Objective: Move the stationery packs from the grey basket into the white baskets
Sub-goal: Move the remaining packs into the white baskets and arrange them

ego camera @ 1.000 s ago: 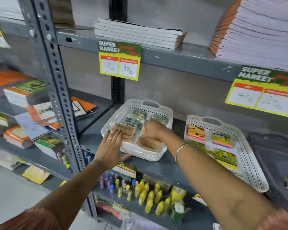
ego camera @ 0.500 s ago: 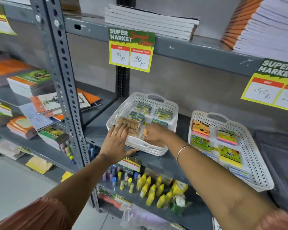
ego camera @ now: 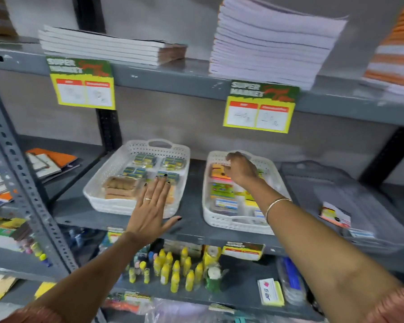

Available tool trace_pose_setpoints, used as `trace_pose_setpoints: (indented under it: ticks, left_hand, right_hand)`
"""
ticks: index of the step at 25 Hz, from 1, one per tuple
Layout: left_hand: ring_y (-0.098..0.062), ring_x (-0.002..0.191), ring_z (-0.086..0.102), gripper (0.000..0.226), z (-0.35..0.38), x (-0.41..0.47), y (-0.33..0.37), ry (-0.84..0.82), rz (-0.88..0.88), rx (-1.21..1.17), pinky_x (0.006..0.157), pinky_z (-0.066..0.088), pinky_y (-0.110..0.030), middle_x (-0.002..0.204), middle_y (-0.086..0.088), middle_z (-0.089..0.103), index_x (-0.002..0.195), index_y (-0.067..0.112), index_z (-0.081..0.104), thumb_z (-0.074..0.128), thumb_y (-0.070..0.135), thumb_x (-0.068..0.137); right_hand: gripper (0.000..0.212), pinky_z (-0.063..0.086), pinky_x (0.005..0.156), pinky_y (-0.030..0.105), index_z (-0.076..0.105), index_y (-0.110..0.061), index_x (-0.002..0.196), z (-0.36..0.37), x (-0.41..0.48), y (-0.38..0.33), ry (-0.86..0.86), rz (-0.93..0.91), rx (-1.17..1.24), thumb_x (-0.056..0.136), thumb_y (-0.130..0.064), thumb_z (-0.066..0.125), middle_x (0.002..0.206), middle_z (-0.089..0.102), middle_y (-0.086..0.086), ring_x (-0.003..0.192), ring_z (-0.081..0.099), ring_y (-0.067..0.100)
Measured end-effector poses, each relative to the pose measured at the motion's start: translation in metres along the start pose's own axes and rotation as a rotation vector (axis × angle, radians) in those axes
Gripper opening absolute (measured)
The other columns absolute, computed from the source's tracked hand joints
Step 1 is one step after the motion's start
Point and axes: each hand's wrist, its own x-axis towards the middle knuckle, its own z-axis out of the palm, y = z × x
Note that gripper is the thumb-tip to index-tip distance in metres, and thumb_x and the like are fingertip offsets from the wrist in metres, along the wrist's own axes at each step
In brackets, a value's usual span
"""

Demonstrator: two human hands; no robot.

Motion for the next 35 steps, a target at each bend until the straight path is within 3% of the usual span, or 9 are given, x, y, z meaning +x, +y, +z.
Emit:
trace_pose_setpoints:
  ticks: [3,5,7,10,16,21,24,28,35]
  left_hand:
    - [-0.02,0.142,0.002,0.087,0.018,0.012,0.043,-0.012,0.088,-0.1,0.114,0.008,-0.039,0.147,-0.021,0.031,0.139,-0.003,0.025,0.017,0.068,0.089]
    - [-0.027,0.138,0.019,0.09,0.032,0.01,0.058,-0.05,0.104,-0.14,0.111,0.015,-0.038,0.144,-0.024,0.035,0.138,-0.005,0.028,0.018,0.069,0.089]
    - [-0.036,0.13,0.035,0.094,0.047,0.005,0.062,-0.102,0.065,-0.166,0.107,0.024,-0.042,0.14,-0.026,0.04,0.136,-0.007,0.032,0.018,0.071,0.087]
    - [-0.039,0.125,0.043,0.103,0.062,0.002,0.059,-0.235,-0.007,-0.158,0.103,0.036,-0.05,0.137,-0.027,0.045,0.135,-0.007,0.037,0.015,0.078,0.081]
    - [-0.035,0.122,0.048,0.108,0.084,0.003,0.062,-0.308,0.002,-0.11,0.099,0.041,-0.049,0.133,-0.021,0.051,0.132,-0.002,0.044,0.013,0.084,0.075]
    - [-0.035,0.115,0.053,0.105,0.084,0.004,0.065,-0.287,0.009,-0.082,0.099,0.042,-0.048,0.127,-0.021,0.056,0.128,-0.002,0.048,0.014,0.083,0.076]
    - [-0.035,0.115,0.052,0.104,0.084,0.004,0.066,-0.287,0.006,-0.094,0.099,0.042,-0.048,0.127,-0.02,0.055,0.129,-0.001,0.047,0.015,0.083,0.076]
    - [-0.034,0.118,0.051,0.104,0.083,0.003,0.066,-0.307,-0.008,-0.104,0.101,0.04,-0.047,0.129,-0.019,0.054,0.13,0.0,0.046,0.016,0.083,0.075]
    - [-0.033,0.118,0.051,0.102,0.08,0.004,0.068,-0.338,-0.028,-0.089,0.101,0.04,-0.047,0.129,-0.019,0.055,0.13,0.0,0.046,0.016,0.082,0.077]
  right_hand:
    - [0.038,0.047,0.098,0.041,0.052,-0.008,0.128,-0.012,-0.014,0.075,0.041,0.198,-0.049,0.091,-0.013,0.049,0.134,0.053,0.015,0.126,0.049,0.033]
    - [0.041,0.046,0.099,0.041,0.049,-0.005,0.132,-0.011,-0.032,0.128,-0.016,0.336,-0.121,0.091,-0.008,0.047,0.136,0.052,0.019,0.127,0.049,0.034]
    - [0.045,0.042,0.104,0.043,0.045,-0.002,0.136,-0.01,-0.053,0.17,-0.094,0.436,-0.208,0.091,-0.005,0.046,0.14,0.047,0.021,0.131,0.044,0.036]
    - [0.049,0.035,0.11,0.045,0.035,-0.001,0.14,-0.011,-0.074,0.217,-0.161,0.53,-0.297,0.093,-0.006,0.045,0.145,0.036,0.02,0.137,0.032,0.035]
    - [0.06,0.033,0.111,0.05,0.029,-0.004,0.142,-0.006,-0.061,0.266,-0.271,0.607,-0.303,0.09,-0.017,0.056,0.147,0.033,0.02,0.138,0.03,0.039]
    - [0.066,0.031,0.114,0.05,0.028,-0.002,0.144,0.006,-0.051,0.281,-0.414,0.607,-0.404,0.086,-0.011,0.058,0.148,0.034,0.021,0.138,0.032,0.04]
    - [0.063,0.028,0.113,0.052,0.032,-0.003,0.143,0.011,-0.048,0.281,-0.412,0.596,-0.49,0.085,-0.011,0.058,0.145,0.035,0.017,0.138,0.03,0.04]
    - [0.06,0.036,0.106,0.047,0.039,-0.008,0.139,0.008,-0.041,0.285,-0.405,0.605,-0.497,0.084,-0.019,0.062,0.139,0.039,0.014,0.134,0.036,0.036]
    - [0.073,0.044,0.1,0.049,0.029,-0.005,0.136,0.008,-0.035,0.298,-0.394,0.601,-0.368,0.078,-0.023,0.07,0.135,0.048,0.027,0.125,0.047,0.044]
